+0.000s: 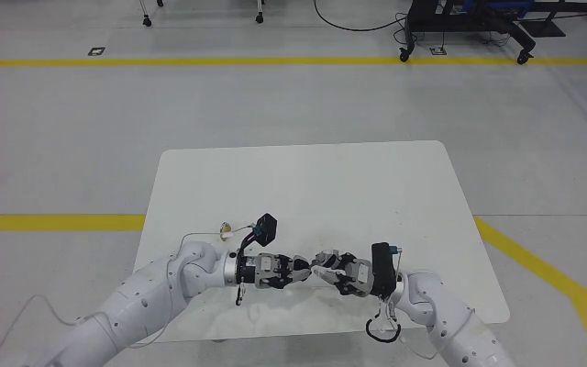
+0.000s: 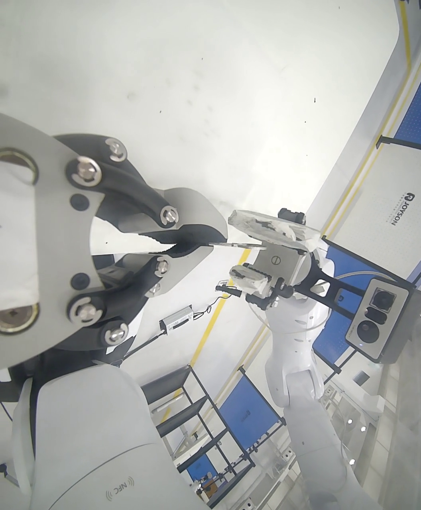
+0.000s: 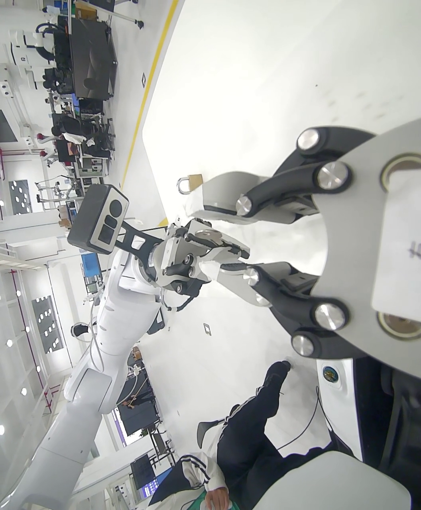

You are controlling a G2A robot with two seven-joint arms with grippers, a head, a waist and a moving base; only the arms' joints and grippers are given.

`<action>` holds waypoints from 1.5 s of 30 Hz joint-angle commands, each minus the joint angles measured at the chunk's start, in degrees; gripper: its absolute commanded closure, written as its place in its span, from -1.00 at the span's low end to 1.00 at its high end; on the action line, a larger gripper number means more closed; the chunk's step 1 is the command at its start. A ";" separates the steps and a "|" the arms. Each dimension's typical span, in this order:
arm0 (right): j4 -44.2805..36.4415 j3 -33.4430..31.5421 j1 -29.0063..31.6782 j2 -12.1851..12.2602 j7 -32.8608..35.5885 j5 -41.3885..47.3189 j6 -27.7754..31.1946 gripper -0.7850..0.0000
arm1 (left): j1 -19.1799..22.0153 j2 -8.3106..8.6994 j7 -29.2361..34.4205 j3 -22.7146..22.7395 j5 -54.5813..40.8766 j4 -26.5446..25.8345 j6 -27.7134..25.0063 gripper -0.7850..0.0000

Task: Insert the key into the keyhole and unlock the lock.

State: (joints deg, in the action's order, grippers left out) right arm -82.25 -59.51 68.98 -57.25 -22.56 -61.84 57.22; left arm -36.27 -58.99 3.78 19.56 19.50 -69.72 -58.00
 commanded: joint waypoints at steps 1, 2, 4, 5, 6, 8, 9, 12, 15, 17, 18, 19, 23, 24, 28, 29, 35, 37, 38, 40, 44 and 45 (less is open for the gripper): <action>-0.03 -0.12 0.06 -0.06 0.16 0.05 0.05 0.62 | 0.15 -0.08 0.39 -0.31 0.29 0.17 0.00 1.00; -0.04 -0.19 0.08 -0.09 0.24 0.07 0.08 0.62 | 0.28 -0.15 0.64 -0.45 0.31 0.32 0.00 1.00; -0.10 -0.33 0.15 -0.16 0.22 0.06 0.04 0.62 | 0.50 -0.29 0.95 -0.71 0.15 0.49 0.00 1.00; -0.10 -0.38 0.17 -0.19 0.30 -0.03 0.09 0.61 | 0.59 -0.36 1.00 -0.80 0.04 0.58 0.00 1.00; -0.11 -0.47 0.18 -0.22 0.39 -0.15 0.03 0.61 | 0.66 -0.41 1.02 -0.87 -0.03 0.66 0.00 1.00; -0.17 -0.59 0.25 -0.27 0.61 -0.39 0.00 0.64 | 0.79 -0.51 1.13 -1.04 -0.09 0.72 0.00 1.00; -0.20 -0.65 0.28 -0.29 0.69 -0.44 0.04 0.67 | 0.87 -0.55 1.10 -1.08 -0.06 0.75 0.00 1.00; -0.27 -0.82 0.37 -0.37 0.90 -0.53 0.14 1.00 | 1.00 -0.62 1.08 -1.24 0.00 0.87 0.00 1.00; -0.34 -0.95 0.44 -0.45 1.19 -0.69 0.28 1.00 | 1.12 -0.68 1.18 -1.43 0.06 0.97 0.00 1.00; -0.40 -1.05 0.48 -0.51 1.34 -0.79 0.33 1.00 | 1.18 -0.71 1.08 -1.49 -0.03 1.04 0.00 1.00; -0.41 -1.11 0.51 -0.53 1.45 -0.92 0.25 1.00 | 1.20 -0.71 1.00 -1.50 -0.05 1.10 0.00 1.00; -0.44 -1.16 0.55 -0.56 1.54 -1.00 0.22 1.00 | 1.22 -0.69 0.87 -1.49 -0.10 1.14 0.00 1.00; -0.50 -1.36 0.66 -0.64 2.15 -1.05 0.23 1.00 | 1.19 -0.48 0.30 -1.40 -0.17 1.13 0.00 1.00; -0.53 -1.42 0.69 -0.66 2.31 -1.04 0.21 1.00 | 1.17 -0.40 0.14 -1.35 -0.17 1.16 0.00 1.00; -0.65 -1.66 0.81 -0.73 2.93 -0.98 0.15 1.00 | 1.11 -0.07 -0.55 -1.21 0.09 0.92 0.00 1.00; -0.69 -1.70 0.83 -0.75 3.09 -0.99 0.18 1.00 | 1.09 0.01 -0.68 -1.20 0.12 0.84 0.00 1.00; -0.75 -2.22 1.03 -0.82 3.54 -1.12 0.34 1.00 | 1.02 0.55 -1.86 -0.91 0.17 0.62 0.00 1.00; -0.73 -2.36 1.10 -0.83 3.83 -1.10 0.53 1.00 | 0.96 0.83 -2.37 -0.74 0.14 0.53 0.00 0.98; -0.74 -2.43 1.11 -0.83 4.02 -1.07 0.65 1.00 | 0.95 0.99 -2.62 -0.64 0.18 0.41 0.00 0.89; -0.72 -2.48 1.09 -0.87 4.49 -0.98 0.72 1.00 | 0.84 1.32 -3.07 -0.51 0.30 0.12 0.00 0.85; -0.78 -2.28 0.89 -1.00 5.64 -0.88 0.70 1.00 | 0.65 1.95 -3.88 -0.29 0.72 -0.48 0.00 0.53; -0.78 -2.24 0.86 -1.04 5.89 -0.85 0.61 1.00 | 0.59 2.09 -4.08 -0.27 0.83 -0.61 0.00 0.46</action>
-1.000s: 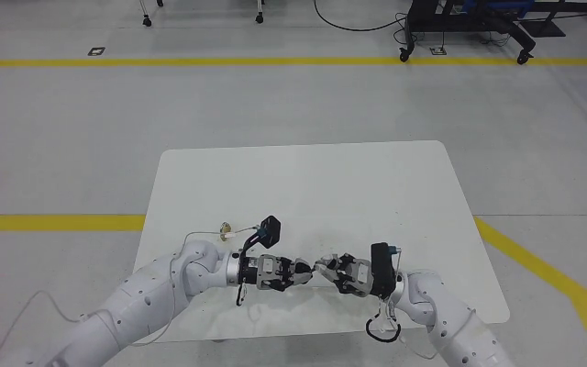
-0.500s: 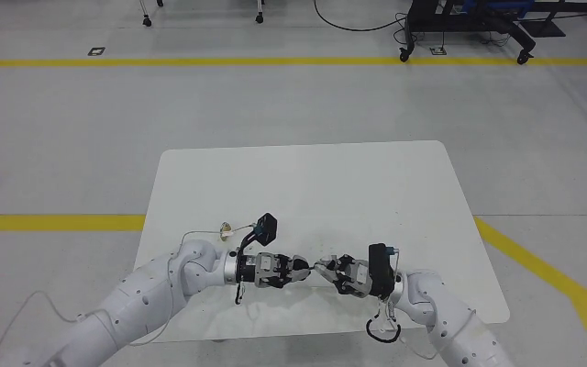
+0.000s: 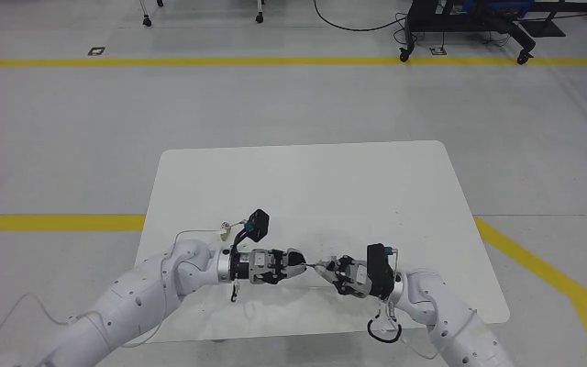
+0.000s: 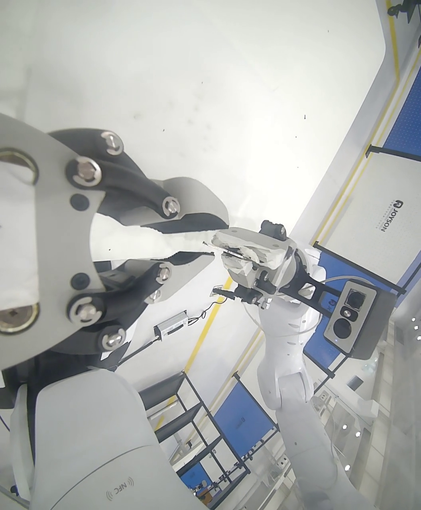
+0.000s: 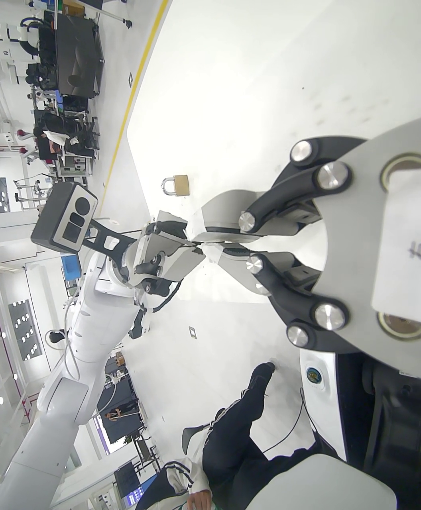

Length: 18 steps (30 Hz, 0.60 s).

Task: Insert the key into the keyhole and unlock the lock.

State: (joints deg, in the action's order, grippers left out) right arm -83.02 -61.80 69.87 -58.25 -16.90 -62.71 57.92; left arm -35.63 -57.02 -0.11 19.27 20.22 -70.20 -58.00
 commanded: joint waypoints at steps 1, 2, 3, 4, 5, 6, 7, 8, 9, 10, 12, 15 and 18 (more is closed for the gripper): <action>-0.07 0.10 -0.06 -0.07 0.46 0.03 -0.15 1.00 | -0.10 0.25 -0.33 0.00 0.23 -0.25 0.00 0.37; -0.08 0.14 -0.08 -0.10 0.69 0.03 -0.25 1.00 | -0.15 0.35 -0.46 -0.03 0.34 -0.38 0.00 0.28; -0.13 0.19 -0.09 -0.14 0.92 0.00 -0.31 1.00 | -0.18 0.44 -0.59 -0.07 0.44 -0.53 0.00 0.12; -0.16 0.24 -0.12 -0.17 1.16 -0.05 -0.40 1.00 | -0.18 0.53 -0.63 -0.13 0.56 -0.62 0.00 0.01; -0.19 0.32 -0.13 -0.21 1.45 -0.11 -0.48 1.00 | -0.16 0.61 -0.71 -0.18 0.60 -0.71 0.00 -0.24; -0.20 0.40 -0.16 -0.25 1.78 -0.14 -0.58 1.00 | -0.13 0.68 -0.89 -0.19 0.66 -0.82 0.00 -0.44; -0.26 0.48 -0.21 -0.29 2.08 -0.15 -0.68 1.00 | -0.13 0.77 -1.04 -0.23 0.75 -0.91 0.00 -0.52; -0.28 0.53 -0.24 -0.33 2.31 -0.08 -0.84 1.00 | -0.12 0.85 -1.21 -0.26 0.79 -0.96 0.00 -0.60; -0.29 0.55 -0.26 -0.36 2.46 0.03 -0.91 1.00 | -0.12 0.94 -1.38 -0.29 0.83 -1.00 0.00 -0.65; -0.30 0.55 -0.27 -0.40 2.54 0.15 -0.94 1.00 | -0.13 1.02 -1.63 -0.31 0.82 -1.03 0.00 -0.69; -0.16 0.38 -0.29 -0.44 2.41 0.56 -0.97 1.00 | -0.18 1.23 -2.21 -0.30 0.86 -1.05 0.00 -0.74; 0.11 -0.24 -0.17 -0.44 1.53 1.23 -0.55 1.00 | -0.30 1.82 -3.40 -0.01 1.09 -1.01 0.00 -0.85; 0.47 -1.02 0.08 -0.34 0.30 1.93 0.08 1.00 | -0.61 3.27 -5.35 1.27 2.32 -1.57 0.00 -0.93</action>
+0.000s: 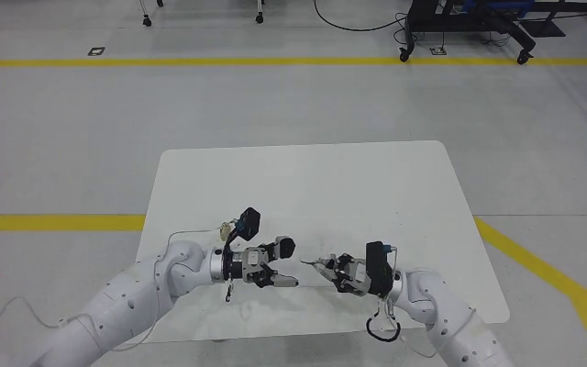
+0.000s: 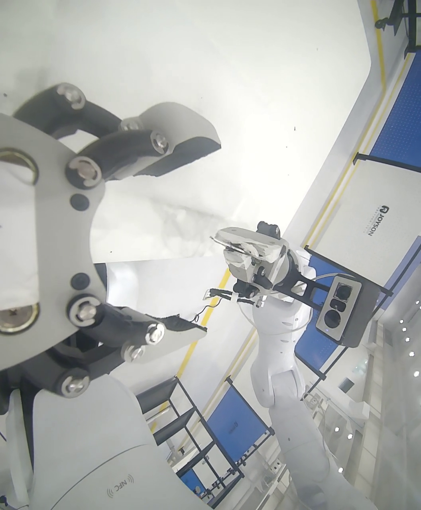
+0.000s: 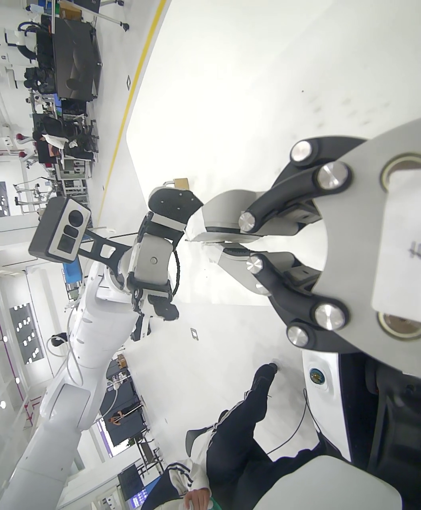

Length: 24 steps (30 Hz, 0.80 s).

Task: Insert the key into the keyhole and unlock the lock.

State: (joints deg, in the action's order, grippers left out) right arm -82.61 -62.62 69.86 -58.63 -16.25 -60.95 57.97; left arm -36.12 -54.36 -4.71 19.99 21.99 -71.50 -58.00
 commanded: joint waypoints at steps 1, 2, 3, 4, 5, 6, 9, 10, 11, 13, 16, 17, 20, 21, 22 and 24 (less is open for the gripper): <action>0.06 -0.40 0.20 0.11 -0.78 0.36 0.03 1.00 | -0.33 1.36 -1.53 1.31 1.31 -0.67 0.00 -0.95; 0.05 -0.55 0.35 0.20 -1.26 0.58 0.03 1.00 | -0.61 2.27 -2.42 2.30 2.25 -1.23 0.00 -0.96; 0.05 -0.55 0.35 0.20 -1.26 0.58 0.03 1.00 | -1.05 3.31 -3.25 3.43 3.43 -1.92 0.00 -0.97; 0.05 -0.55 0.35 0.20 -1.26 0.58 0.03 1.00 | -1.55 4.49 -3.91 4.70 4.94 -2.73 0.00 -0.99; 0.05 -0.55 0.35 0.20 -1.26 0.58 0.03 1.00 | -2.19 5.77 -4.55 6.20 6.53 -3.32 0.00 -1.00; 0.05 -0.55 0.35 0.20 -1.26 0.58 0.03 1.00 | -3.06 7.12 -5.15 7.85 8.02 -3.90 0.00 -1.00; 0.05 -0.55 0.35 0.20 -1.26 0.58 0.03 1.00 | -6.80 11.41 -6.38 13.50 10.38 -6.05 0.00 -1.00; 0.05 -0.55 0.35 0.20 -1.26 0.58 0.03 1.00 | -8.46 12.90 -6.60 15.77 10.95 -6.68 0.00 -1.00; 0.05 -0.55 0.35 0.20 -1.26 0.58 0.03 1.00 | -10.41 14.39 -6.44 18.14 11.39 -7.20 0.00 -1.00; 0.05 -0.55 0.35 0.20 -1.26 0.58 0.03 1.00 | -15.17 17.17 -4.55 22.33 9.81 -8.95 2.06 -1.00; 0.05 -0.55 0.35 0.20 -1.26 0.58 0.03 1.00 | -21.24 20.48 3.30 27.58 3.02 -14.47 13.66 -1.00; 0.05 -0.55 0.35 0.20 -1.26 0.58 0.03 1.00 | -22.84 21.28 6.91 28.94 1.16 -16.85 18.41 -1.00; 0.05 -0.55 0.35 0.20 -1.26 0.58 0.03 1.00 | -25.05 22.64 16.15 32.10 -1.73 -22.99 29.59 -0.64; 0.05 -0.55 0.35 0.20 -1.26 0.58 0.03 1.00 | -25.09 22.75 17.93 32.89 -2.20 -23.84 33.35 -0.58; 0.05 -0.55 0.35 0.20 -1.26 0.58 0.03 1.00 | -25.11 22.68 19.05 33.27 -2.21 -24.62 36.91 -0.42; 0.05 -0.55 0.35 0.20 -1.26 0.58 0.03 1.00 | -24.71 22.27 22.20 32.98 -2.01 -25.86 41.34 0.01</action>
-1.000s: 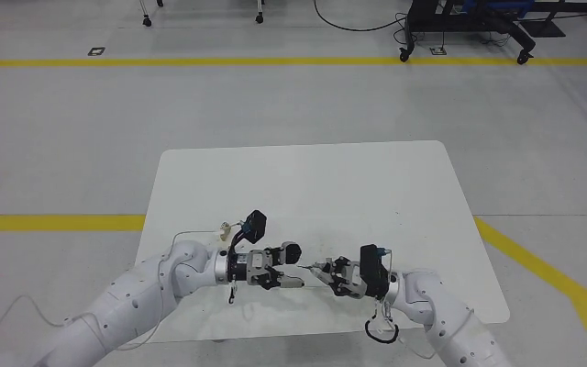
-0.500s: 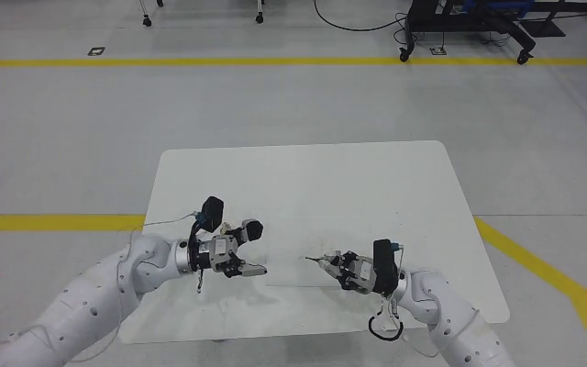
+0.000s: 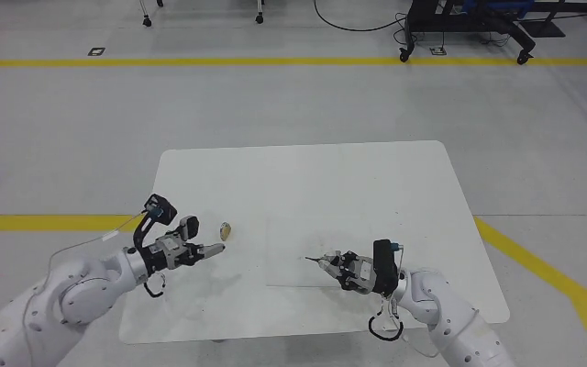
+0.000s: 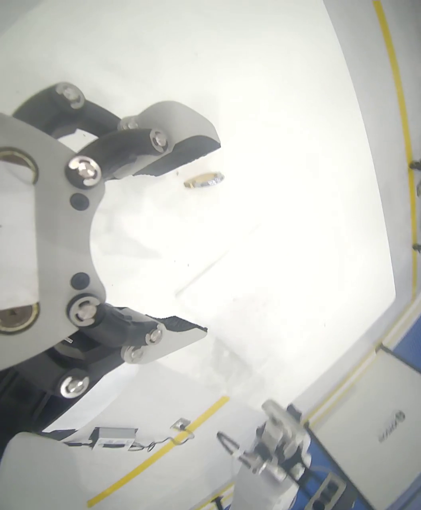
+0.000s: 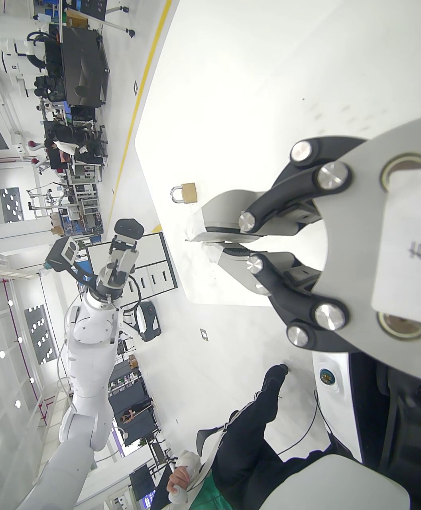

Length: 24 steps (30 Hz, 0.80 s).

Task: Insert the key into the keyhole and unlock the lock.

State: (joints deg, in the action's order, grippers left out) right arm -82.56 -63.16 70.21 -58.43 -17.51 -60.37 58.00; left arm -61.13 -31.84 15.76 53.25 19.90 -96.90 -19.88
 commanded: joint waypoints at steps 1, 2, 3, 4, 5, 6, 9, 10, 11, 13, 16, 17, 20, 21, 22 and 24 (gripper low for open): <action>0.00 0.00 0.00 0.00 0.00 0.00 0.00 1.00 | 0.82 -0.56 3.14 -0.48 -0.42 -0.47 4.74 0.03; 0.00 0.00 0.00 0.00 0.00 0.00 0.00 1.00 | 1.44 -0.90 4.44 -0.76 -0.68 -0.33 6.18 0.04; 0.00 0.00 0.00 0.00 0.00 0.00 0.00 1.00 | 2.10 -1.27 5.47 -1.11 -0.31 -0.20 7.70 0.05; 0.00 0.00 0.00 0.00 0.00 0.00 0.00 1.00 | 2.69 -1.67 6.39 -1.60 0.04 -0.06 9.22 0.07; 0.00 0.00 0.00 0.00 0.00 0.00 0.00 1.00 | 3.32 -2.09 7.11 -2.13 0.60 0.09 10.55 0.08; 0.00 0.00 0.00 0.00 0.00 0.00 0.00 1.00 | 3.91 -2.53 7.78 -2.78 1.28 0.34 11.56 0.06; 0.00 0.00 0.00 0.00 0.00 0.00 0.00 1.00 | 6.05 -4.03 9.79 -5.06 2.84 1.79 12.13 0.07; 0.00 0.00 0.00 0.00 0.00 0.00 0.00 1.00 | 6.96 -4.59 10.51 -5.90 3.46 2.59 11.95 0.06; 0.00 0.00 0.00 0.00 0.00 0.00 0.00 1.00 | 7.95 -5.18 11.24 -6.82 4.33 3.41 11.89 0.07; 0.00 0.00 0.00 0.00 0.00 0.00 0.00 1.00 | 10.09 -6.47 13.11 -8.83 5.93 4.93 11.24 0.07; 0.00 0.00 0.00 0.00 0.00 0.00 0.00 1.00 | 13.16 -8.53 14.73 -11.53 8.17 7.26 12.90 0.08; 0.00 0.00 0.00 0.00 0.00 0.00 0.00 1.00 | 14.01 -9.19 15.07 -12.28 8.48 8.03 13.37 0.09; 0.00 0.00 0.00 0.00 0.00 0.00 0.00 1.00 | 16.03 -10.99 15.55 -14.14 9.26 9.98 14.67 0.17; 0.00 0.00 0.00 0.00 0.00 0.00 0.00 1.00 | 16.65 -11.53 15.79 -14.72 9.84 10.61 15.07 0.20; 0.00 0.00 0.00 0.00 0.00 0.00 0.00 1.00 | 17.21 -12.07 15.96 -15.29 10.36 11.18 15.41 0.22; 0.00 0.00 0.00 0.00 0.00 0.00 0.00 1.00 | 18.25 -13.15 16.46 -16.37 10.97 12.49 15.86 0.25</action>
State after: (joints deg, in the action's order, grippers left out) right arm -82.56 -63.16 70.21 -58.43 -17.51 -60.37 58.00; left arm -43.36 -44.49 32.00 37.40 30.65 -85.07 -4.21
